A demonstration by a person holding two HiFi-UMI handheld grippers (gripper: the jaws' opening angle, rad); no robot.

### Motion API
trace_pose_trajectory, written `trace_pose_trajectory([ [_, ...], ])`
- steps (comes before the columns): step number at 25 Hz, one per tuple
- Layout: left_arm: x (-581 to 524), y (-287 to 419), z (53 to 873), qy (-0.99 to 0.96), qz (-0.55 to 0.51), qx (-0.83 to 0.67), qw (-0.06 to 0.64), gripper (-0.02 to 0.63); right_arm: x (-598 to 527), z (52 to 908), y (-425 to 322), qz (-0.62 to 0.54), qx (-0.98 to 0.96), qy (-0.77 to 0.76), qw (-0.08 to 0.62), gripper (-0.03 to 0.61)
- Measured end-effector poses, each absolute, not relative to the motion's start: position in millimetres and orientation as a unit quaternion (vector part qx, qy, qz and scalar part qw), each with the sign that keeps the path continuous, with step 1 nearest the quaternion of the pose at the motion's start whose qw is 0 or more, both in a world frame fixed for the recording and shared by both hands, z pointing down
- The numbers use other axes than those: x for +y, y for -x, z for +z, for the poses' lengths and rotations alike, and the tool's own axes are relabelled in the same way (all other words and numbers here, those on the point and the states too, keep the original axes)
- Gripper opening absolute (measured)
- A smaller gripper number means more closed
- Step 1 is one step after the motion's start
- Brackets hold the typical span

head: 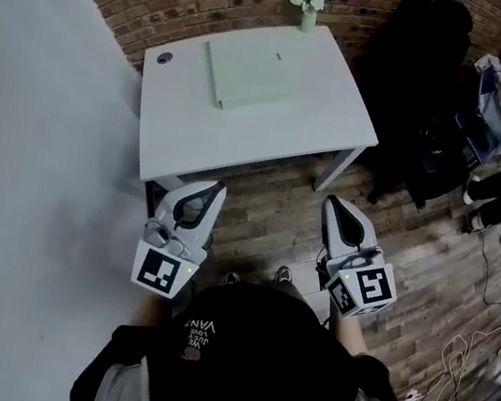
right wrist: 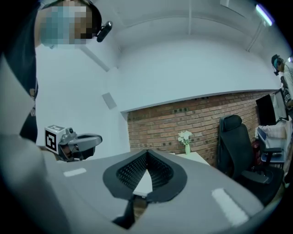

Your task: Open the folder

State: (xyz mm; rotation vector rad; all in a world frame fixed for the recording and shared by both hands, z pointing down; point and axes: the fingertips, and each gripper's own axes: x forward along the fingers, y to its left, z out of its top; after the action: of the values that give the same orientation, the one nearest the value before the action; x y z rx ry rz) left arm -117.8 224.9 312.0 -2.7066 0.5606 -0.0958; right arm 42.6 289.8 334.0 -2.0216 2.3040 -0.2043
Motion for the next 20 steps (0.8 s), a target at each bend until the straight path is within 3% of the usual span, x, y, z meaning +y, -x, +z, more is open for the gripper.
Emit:
trace_pose_trajectory([
  [6,227,85,319,0.958,-0.041,0.236,0.157,0.000,290,334,-83,-0.063,0.763,0.642,0.030,-0.002],
  [20,245,38,327,0.947,-0.051,0.271,0.166,0.000,292,347,-129,-0.077,0.791,0.606,0.026,-0.002],
])
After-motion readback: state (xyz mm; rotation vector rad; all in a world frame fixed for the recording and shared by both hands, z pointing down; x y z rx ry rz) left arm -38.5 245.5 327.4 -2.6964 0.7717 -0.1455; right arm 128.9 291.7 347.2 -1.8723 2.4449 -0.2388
